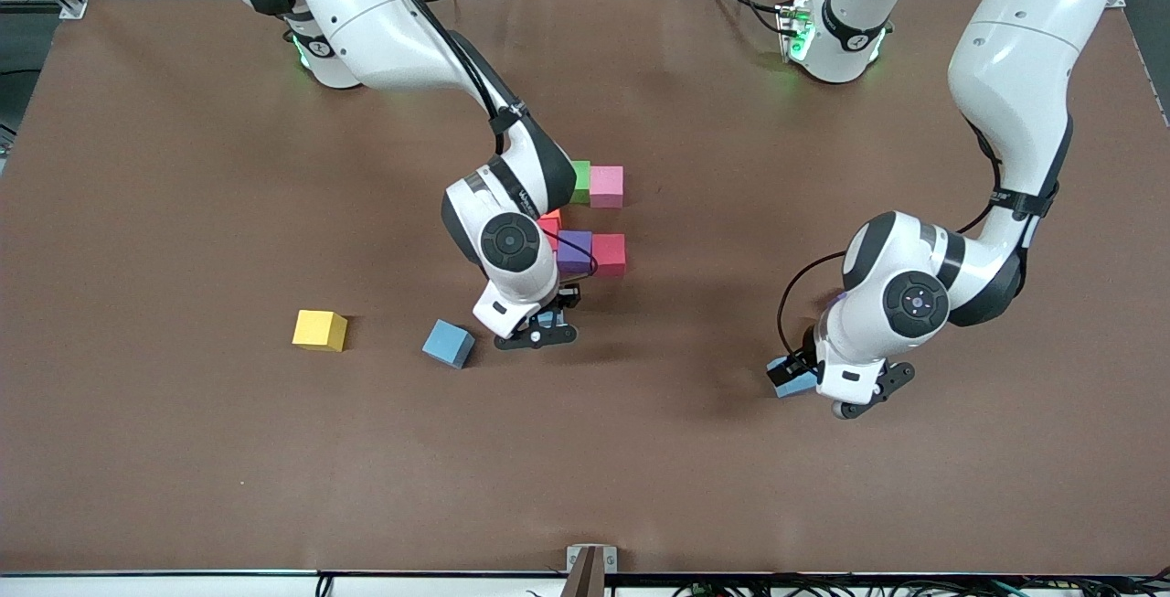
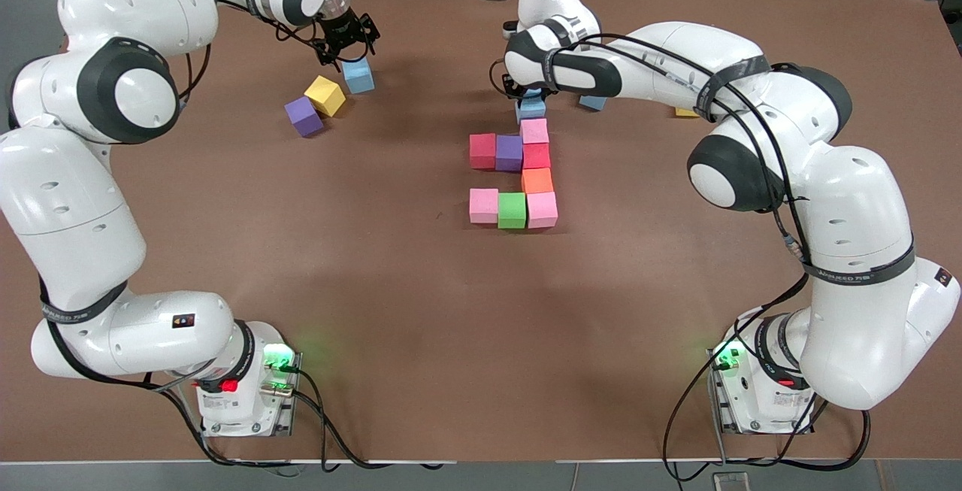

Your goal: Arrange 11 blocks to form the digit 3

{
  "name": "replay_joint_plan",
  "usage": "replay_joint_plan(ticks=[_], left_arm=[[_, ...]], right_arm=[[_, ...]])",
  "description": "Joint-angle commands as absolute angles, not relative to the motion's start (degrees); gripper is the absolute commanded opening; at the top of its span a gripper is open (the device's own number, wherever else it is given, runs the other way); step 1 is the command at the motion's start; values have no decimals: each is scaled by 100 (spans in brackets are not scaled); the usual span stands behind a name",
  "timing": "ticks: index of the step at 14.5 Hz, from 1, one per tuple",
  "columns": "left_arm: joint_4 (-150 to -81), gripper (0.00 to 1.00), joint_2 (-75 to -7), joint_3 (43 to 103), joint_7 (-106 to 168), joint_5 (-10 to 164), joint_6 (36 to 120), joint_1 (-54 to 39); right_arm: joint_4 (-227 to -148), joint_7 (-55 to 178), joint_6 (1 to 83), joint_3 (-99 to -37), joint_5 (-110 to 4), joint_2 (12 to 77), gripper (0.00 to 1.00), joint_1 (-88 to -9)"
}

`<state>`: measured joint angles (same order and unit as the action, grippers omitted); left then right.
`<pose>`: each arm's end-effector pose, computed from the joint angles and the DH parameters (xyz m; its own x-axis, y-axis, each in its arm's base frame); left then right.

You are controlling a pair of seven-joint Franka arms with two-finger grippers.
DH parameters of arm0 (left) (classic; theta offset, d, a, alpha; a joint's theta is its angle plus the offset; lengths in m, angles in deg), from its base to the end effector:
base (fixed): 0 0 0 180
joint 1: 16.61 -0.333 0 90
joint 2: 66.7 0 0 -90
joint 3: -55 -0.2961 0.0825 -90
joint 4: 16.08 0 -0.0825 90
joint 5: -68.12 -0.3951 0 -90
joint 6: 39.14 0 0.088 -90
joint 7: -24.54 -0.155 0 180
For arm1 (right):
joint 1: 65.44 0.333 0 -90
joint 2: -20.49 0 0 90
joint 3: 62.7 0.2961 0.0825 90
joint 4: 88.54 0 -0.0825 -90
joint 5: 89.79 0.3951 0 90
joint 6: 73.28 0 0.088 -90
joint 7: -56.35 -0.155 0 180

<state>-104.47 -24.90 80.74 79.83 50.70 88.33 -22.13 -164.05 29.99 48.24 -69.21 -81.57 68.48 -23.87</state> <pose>0.6778 -0.1954 0.1866 0.8605 0.5091 -0.0194 0.5093 -0.8587 0.0564 0.5856 0.4423 0.1653 0.9929 0.1112 -0.0422 0.1105 -0.9937 -0.0189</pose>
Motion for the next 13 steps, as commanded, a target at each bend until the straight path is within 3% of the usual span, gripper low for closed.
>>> replay_joint_plan(ticks=[1, 13], left_arm=[[-10125, 100, -2276, 7944, 7921, 4704, 8874, -2101], [-10063, 100, -1933, 7917, 6611, 4368, 8874, -2101]], right_arm=[[-16263, 2919, 4713, -6947, -8100, 6909, 0, -2360], [-16263, 2682, 4713, -6956, -8118, 7005, 0, -2378]])
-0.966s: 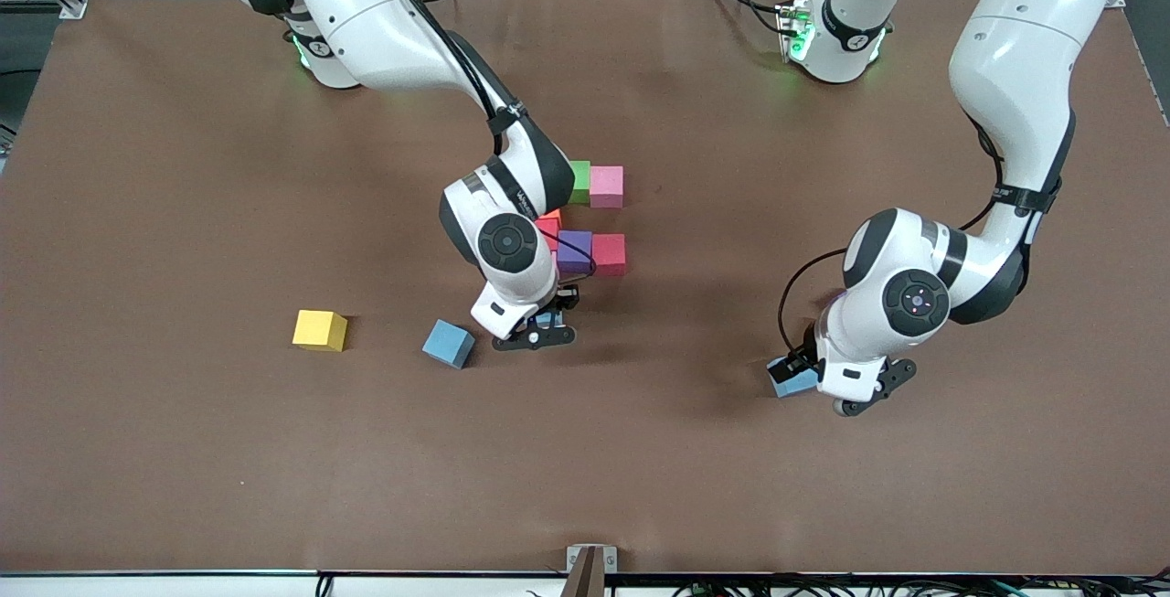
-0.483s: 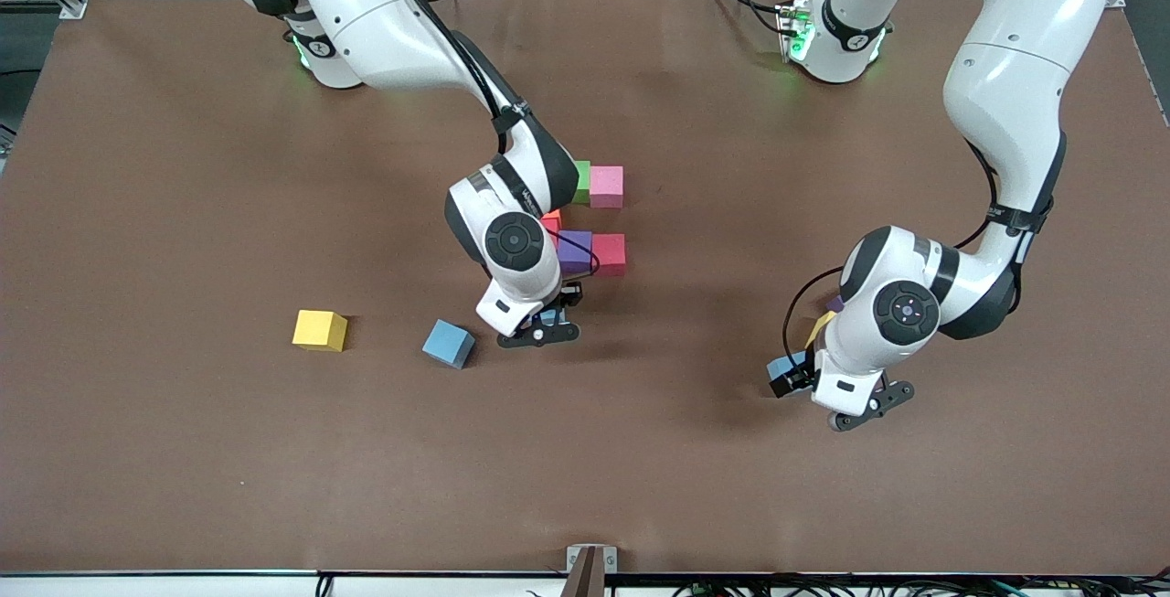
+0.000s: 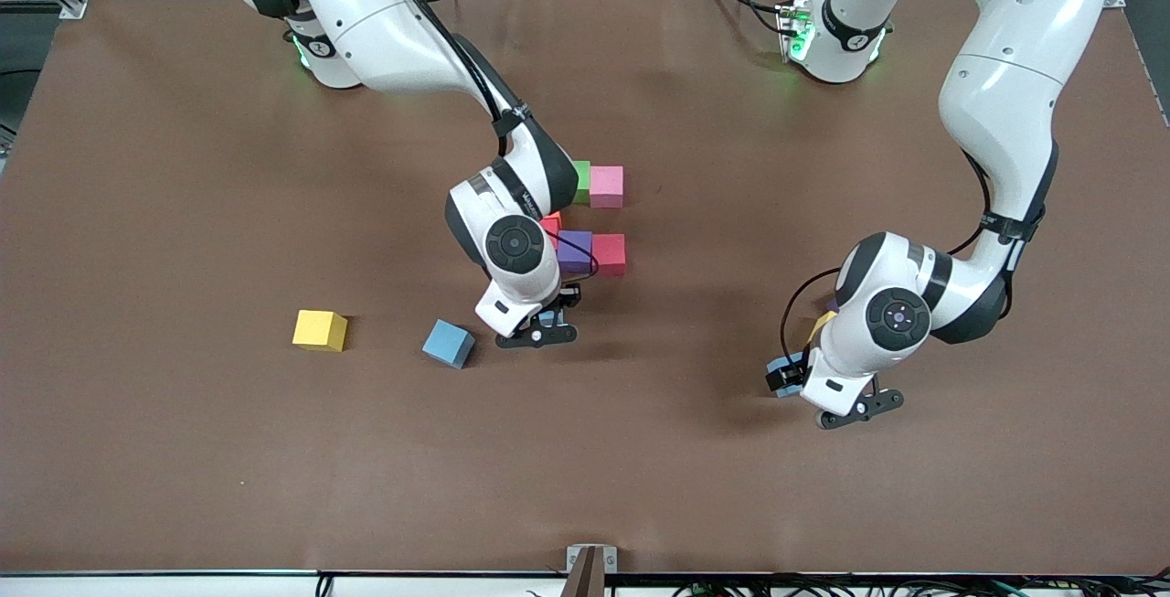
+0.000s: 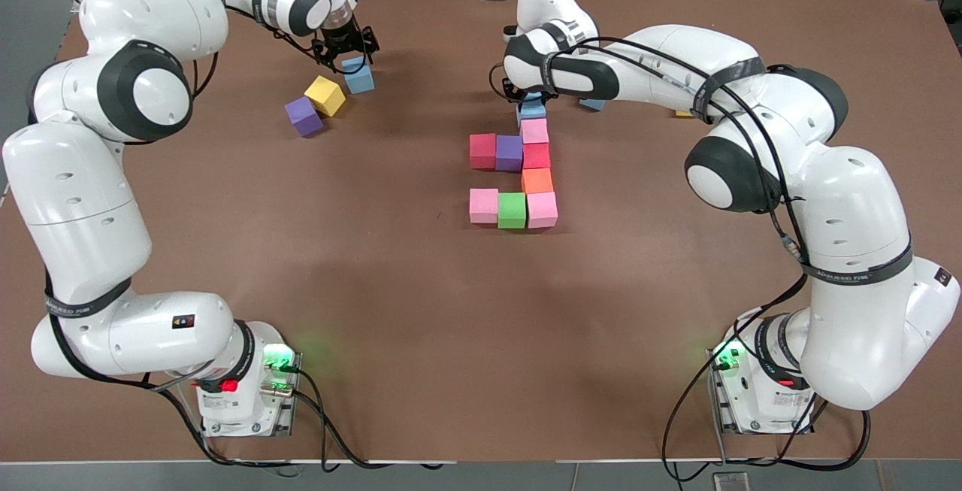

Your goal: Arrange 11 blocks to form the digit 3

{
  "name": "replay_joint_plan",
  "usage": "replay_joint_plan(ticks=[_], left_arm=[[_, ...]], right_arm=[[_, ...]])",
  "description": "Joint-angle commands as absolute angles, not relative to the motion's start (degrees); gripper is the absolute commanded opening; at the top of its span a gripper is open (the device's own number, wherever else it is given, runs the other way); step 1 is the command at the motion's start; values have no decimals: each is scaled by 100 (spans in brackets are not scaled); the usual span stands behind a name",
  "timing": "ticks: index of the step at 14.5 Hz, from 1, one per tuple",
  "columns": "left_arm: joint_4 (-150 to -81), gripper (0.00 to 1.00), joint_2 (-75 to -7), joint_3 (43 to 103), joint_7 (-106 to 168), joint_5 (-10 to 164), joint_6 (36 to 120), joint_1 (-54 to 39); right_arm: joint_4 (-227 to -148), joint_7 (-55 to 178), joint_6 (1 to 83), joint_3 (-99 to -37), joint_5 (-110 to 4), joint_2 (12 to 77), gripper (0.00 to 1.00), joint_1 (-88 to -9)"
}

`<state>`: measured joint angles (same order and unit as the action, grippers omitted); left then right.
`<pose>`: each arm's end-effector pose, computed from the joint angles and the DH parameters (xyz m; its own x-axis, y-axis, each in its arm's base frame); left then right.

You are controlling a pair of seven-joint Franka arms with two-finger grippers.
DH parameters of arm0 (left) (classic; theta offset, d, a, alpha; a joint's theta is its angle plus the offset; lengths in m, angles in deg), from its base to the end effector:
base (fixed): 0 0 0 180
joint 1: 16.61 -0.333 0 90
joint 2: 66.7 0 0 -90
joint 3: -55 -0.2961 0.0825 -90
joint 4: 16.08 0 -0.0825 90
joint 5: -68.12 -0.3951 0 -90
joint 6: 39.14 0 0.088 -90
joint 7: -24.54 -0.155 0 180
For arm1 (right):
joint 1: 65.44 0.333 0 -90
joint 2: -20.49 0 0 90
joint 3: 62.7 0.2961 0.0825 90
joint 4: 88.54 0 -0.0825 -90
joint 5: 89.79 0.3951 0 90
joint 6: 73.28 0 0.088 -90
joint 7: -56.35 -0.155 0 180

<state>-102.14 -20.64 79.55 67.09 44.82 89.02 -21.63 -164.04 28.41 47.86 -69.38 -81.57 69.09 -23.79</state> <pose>0.6858 -0.1822 0.1523 0.9637 0.2660 0.0226 0.2661 -0.9639 -0.0021 0.5839 0.4399 0.1572 0.9950 0.0828 -0.0556 0.0826 -0.9966 -0.0066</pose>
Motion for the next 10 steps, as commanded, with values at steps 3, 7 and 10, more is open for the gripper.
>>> replay_joint_plan(ticks=[3, 7, 10], left_arm=[[-10063, 97, -1880, 7917, 6603, 4368, 8909, -2101], [-10063, 70, -1801, 7917, 6603, 4359, 8927, -2101], [-10054, 44, -1809, 7917, 6603, 4359, 8927, -2101]], right_arm=[[-16263, 2498, 4731, -6956, -8118, 7032, 0, -2386], [-16263, 2436, 4740, -6956, -8135, 7041, 0, -2395], [-16263, 2436, 4740, -6965, -8144, 7050, 0, -2395]])
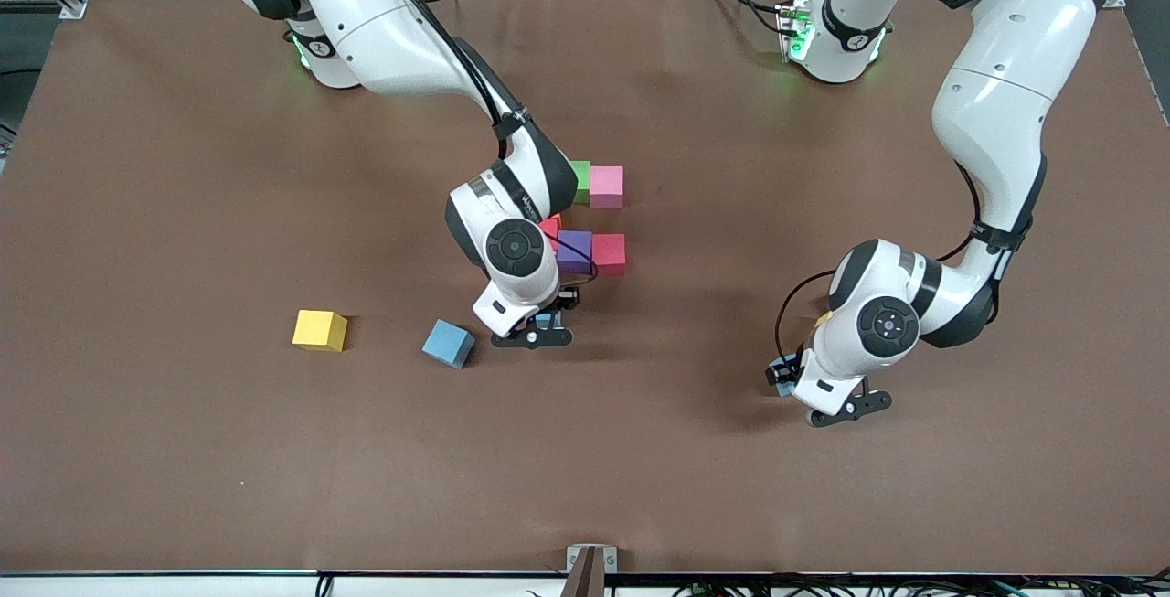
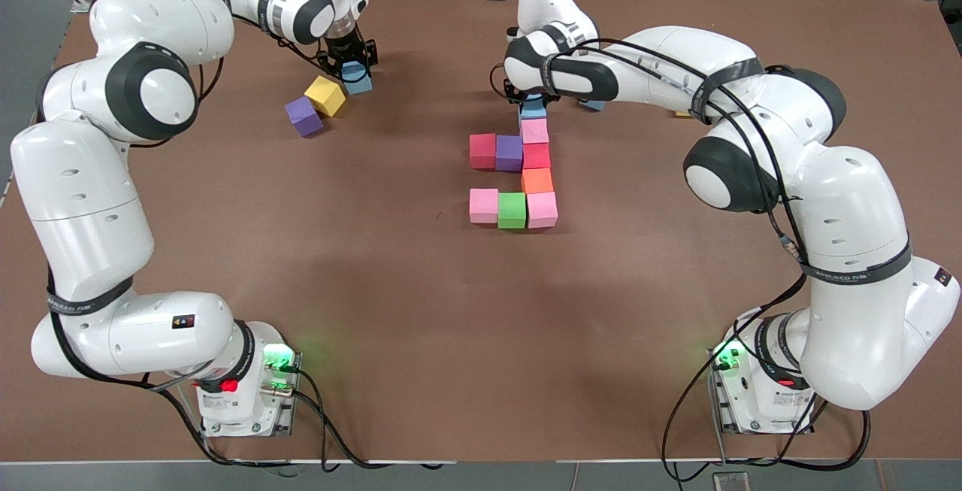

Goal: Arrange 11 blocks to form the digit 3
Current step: 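Carry the second blue block toward the cluster with the left gripper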

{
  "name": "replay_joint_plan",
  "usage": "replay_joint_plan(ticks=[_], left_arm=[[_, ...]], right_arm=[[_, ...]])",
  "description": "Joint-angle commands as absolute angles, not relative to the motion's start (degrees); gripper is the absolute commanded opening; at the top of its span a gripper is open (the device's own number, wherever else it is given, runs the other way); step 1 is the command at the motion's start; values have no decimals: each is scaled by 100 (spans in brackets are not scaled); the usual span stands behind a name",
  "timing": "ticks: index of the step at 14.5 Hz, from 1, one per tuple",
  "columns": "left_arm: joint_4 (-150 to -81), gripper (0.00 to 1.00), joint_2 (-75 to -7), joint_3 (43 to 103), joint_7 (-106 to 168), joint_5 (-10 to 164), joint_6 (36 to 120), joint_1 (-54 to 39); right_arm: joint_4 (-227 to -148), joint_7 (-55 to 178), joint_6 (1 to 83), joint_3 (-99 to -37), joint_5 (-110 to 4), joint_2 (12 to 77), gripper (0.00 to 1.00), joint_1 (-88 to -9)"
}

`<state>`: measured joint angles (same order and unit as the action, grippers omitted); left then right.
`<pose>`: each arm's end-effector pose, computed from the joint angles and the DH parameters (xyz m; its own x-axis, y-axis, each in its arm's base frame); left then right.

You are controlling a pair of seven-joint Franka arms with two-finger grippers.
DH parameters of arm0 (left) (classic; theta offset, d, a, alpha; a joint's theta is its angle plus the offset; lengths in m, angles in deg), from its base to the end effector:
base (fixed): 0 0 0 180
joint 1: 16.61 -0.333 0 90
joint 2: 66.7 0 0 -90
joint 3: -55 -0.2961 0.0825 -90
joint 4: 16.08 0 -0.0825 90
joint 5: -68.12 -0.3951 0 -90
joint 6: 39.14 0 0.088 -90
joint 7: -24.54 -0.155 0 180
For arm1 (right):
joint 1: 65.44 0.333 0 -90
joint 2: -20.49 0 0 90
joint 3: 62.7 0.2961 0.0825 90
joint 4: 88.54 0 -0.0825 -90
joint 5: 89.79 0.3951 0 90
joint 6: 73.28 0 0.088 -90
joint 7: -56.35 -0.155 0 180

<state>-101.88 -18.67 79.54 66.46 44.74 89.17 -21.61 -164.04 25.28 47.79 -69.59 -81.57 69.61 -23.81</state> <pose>0.6812 -0.1828 0.1315 0.9668 0.2557 -0.0048 0.2556 -0.9668 -0.0055 0.5841 0.4368 0.1507 0.9978 0.0250 -0.0621 0.0254 -0.9997 0.0051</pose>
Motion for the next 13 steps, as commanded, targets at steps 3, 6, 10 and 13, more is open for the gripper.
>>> replay_joint_plan(ticks=[3, 6, 10, 13], left_arm=[[-9958, 40, -1818, 7926, 6751, 4403, 8918, -2092], [-9817, 40, -1810, 7926, 7890, 4430, 8918, -2013], [-9764, 40, -1827, 7926, 10094, 4517, 8901, -1811], [-9685, 40, -1818, 7926, 11984, 4579, 8901, -1522]], right_arm=[[-16263, 2436, 4748, -6965, -8144, 7050, 0, -2395], [-16263, 2436, 4757, -6965, -8144, 7050, 0, -2386], [-16271, 2436, 4757, -6965, -8144, 7050, 1, -2369], [-16271, 2444, 4783, -6965, -8144, 7085, 1, -2369]])
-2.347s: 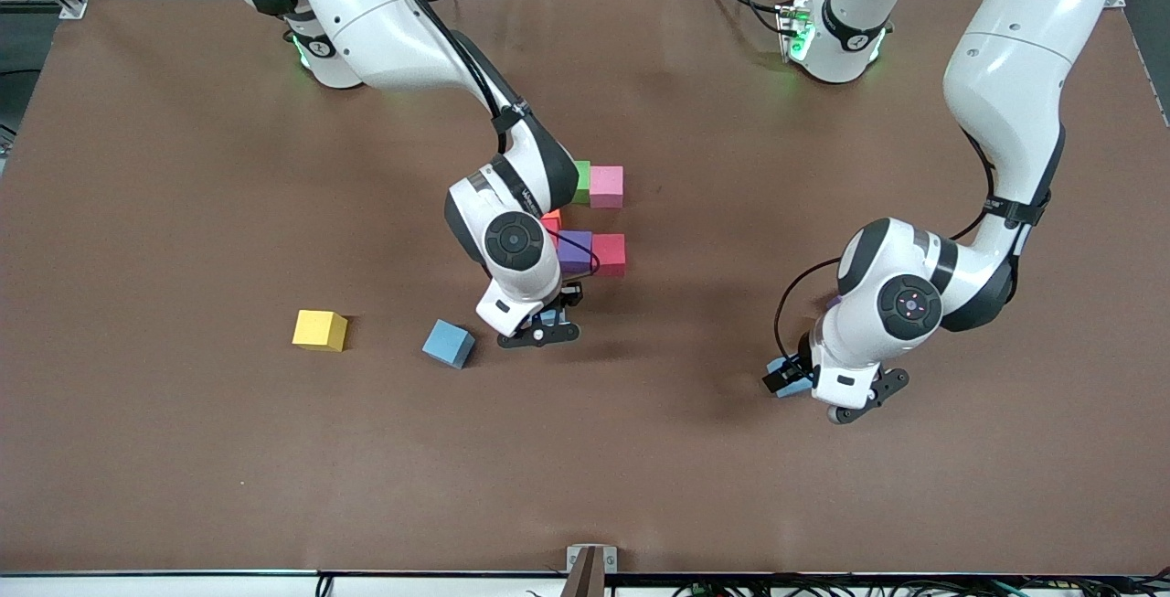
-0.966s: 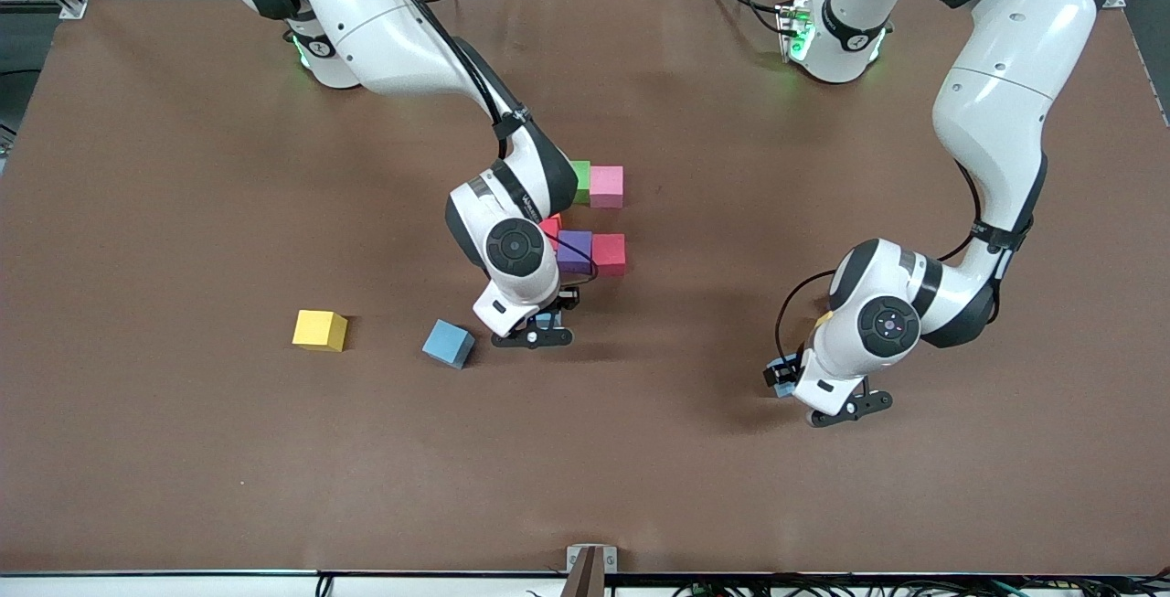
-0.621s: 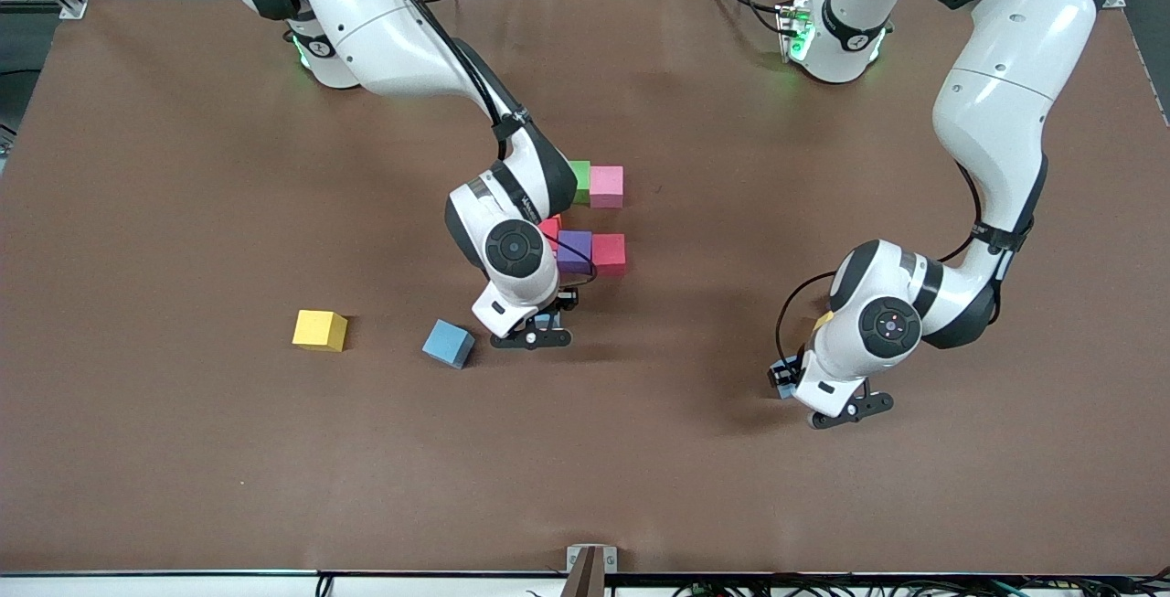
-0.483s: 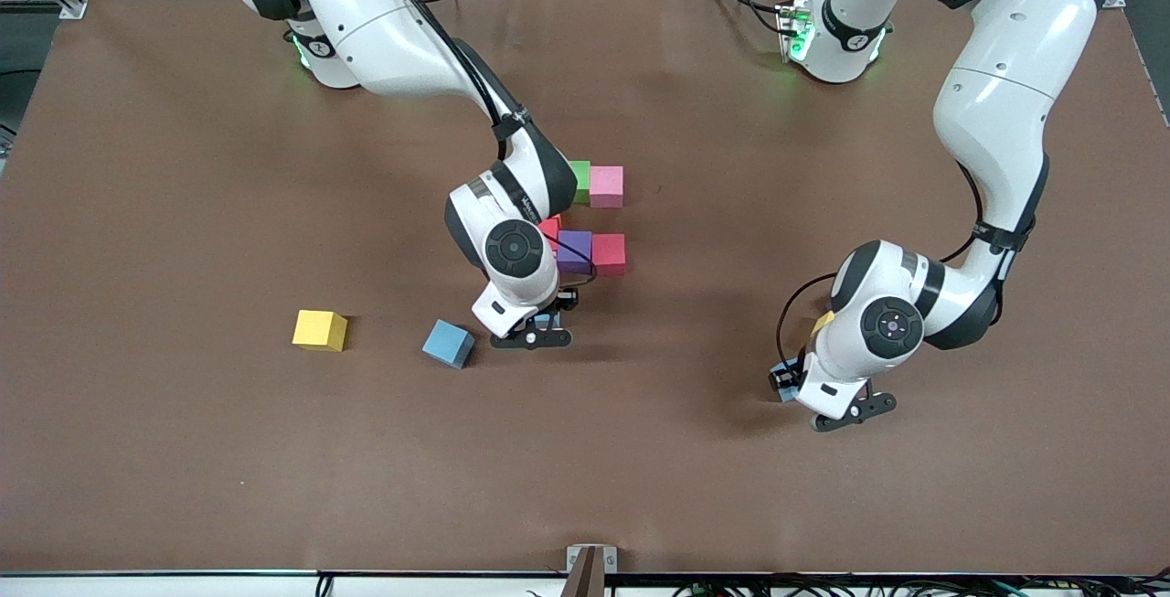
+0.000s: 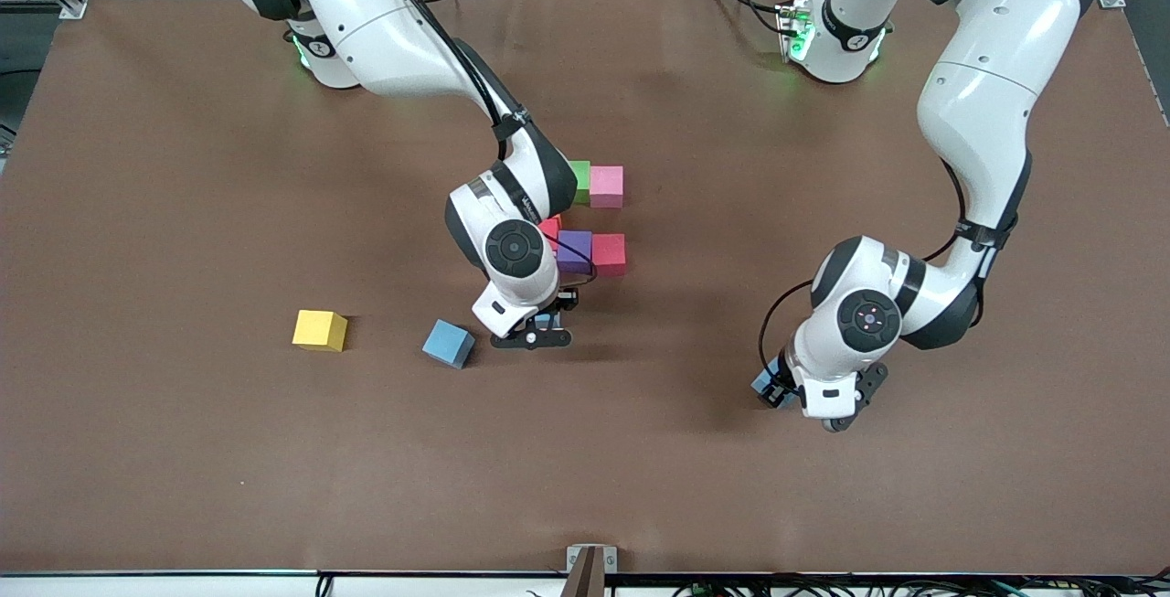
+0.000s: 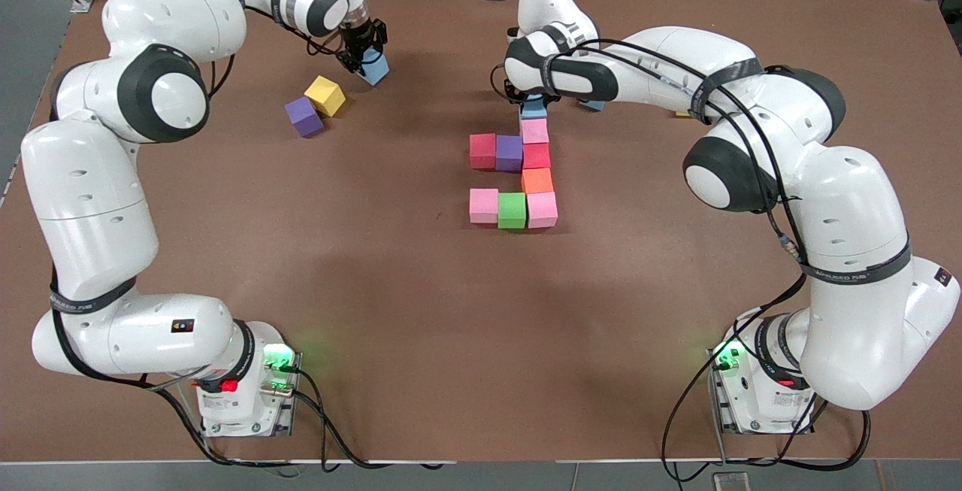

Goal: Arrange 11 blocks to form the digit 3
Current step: 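Carry the second blue block toward the cluster with the left gripper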

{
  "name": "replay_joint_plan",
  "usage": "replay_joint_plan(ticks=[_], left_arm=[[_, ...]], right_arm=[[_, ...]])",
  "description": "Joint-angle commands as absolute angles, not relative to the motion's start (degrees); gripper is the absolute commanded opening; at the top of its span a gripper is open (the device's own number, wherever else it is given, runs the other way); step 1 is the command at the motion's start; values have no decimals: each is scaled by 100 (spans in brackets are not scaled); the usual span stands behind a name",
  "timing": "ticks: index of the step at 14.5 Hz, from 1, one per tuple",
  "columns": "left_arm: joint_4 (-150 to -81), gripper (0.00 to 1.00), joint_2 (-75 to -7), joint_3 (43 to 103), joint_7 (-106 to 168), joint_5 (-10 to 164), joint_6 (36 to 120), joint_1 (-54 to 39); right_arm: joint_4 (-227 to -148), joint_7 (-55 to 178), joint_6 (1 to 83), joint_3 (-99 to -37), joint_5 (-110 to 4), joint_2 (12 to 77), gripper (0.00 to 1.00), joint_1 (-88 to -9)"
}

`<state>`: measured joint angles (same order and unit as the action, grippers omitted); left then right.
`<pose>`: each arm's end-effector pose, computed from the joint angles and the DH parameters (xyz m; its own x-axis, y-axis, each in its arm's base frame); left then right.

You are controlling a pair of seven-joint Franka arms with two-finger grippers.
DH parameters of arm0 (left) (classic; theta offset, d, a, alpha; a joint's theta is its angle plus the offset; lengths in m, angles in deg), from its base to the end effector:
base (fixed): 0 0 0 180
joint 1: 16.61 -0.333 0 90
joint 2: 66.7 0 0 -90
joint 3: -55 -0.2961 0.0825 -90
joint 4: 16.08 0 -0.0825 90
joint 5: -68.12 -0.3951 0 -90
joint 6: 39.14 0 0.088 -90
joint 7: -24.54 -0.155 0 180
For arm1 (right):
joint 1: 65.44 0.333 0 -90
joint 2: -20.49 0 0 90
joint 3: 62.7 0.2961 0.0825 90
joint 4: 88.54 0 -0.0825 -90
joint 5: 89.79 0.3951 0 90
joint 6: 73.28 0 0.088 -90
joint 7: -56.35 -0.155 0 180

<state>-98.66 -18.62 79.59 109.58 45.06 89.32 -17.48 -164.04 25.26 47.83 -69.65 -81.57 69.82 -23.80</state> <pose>0.6867 -0.2303 0.1552 0.5738 0.8189 0.0128 0.8177 -0.5738 0.0458 0.5840 0.4360 0.1481 0.9977 0.0240 -0.0637 0.0245 -0.9997 0.0077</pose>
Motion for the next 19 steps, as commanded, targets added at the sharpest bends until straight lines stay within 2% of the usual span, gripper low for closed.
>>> replay_joint_plan(ticks=[1, 6, 13, 14, 15, 16, 17, 19], left_arm=[[-9659, 40, -1801, 7926, 12643, 4579, 8918, -1416], [-9465, 40, -1634, 7926, 15494, 4579, 8936, -1038], [-9272, 40, -1546, 7926, 16042, 4588, 8945, -748], [-9272, 40, -1546, 7926, 16042, 4588, 8945, -730], [-9272, 40, -1546, 7926, 16042, 4588, 8945, -730], [-9272, 40, -1546, 7926, 16042, 4579, 8945, -730], [-9272, 40, -1546, 7926, 16042, 4579, 8945, -730], [-9272, 40, -1546, 7926, 16033, 4579, 8988, -730]], right_arm=[[-16271, 2444, 4784, -6965, -8144, 7093, 1, -2369], [-16280, 2444, 4784, -6965, -8153, 7111, 1, -2360], [-16280, 2488, 4748, -6965, -8197, 7111, 7, -2360], [-16280, 2488, 4748, -6965, -8240, 7111, 11, -2360], [-16272, 2488, 4748, -6965, -8250, 7111, 45, -2369], [-16271, 2480, 4740, -6965, -8241, 7111, 94, -2369], [-16271, 2480, 4740, -6965, -8241, 7102, 100, -2386], [-16271, 2497, 4722, -6965, -8250, 7085, 100, -2395]])
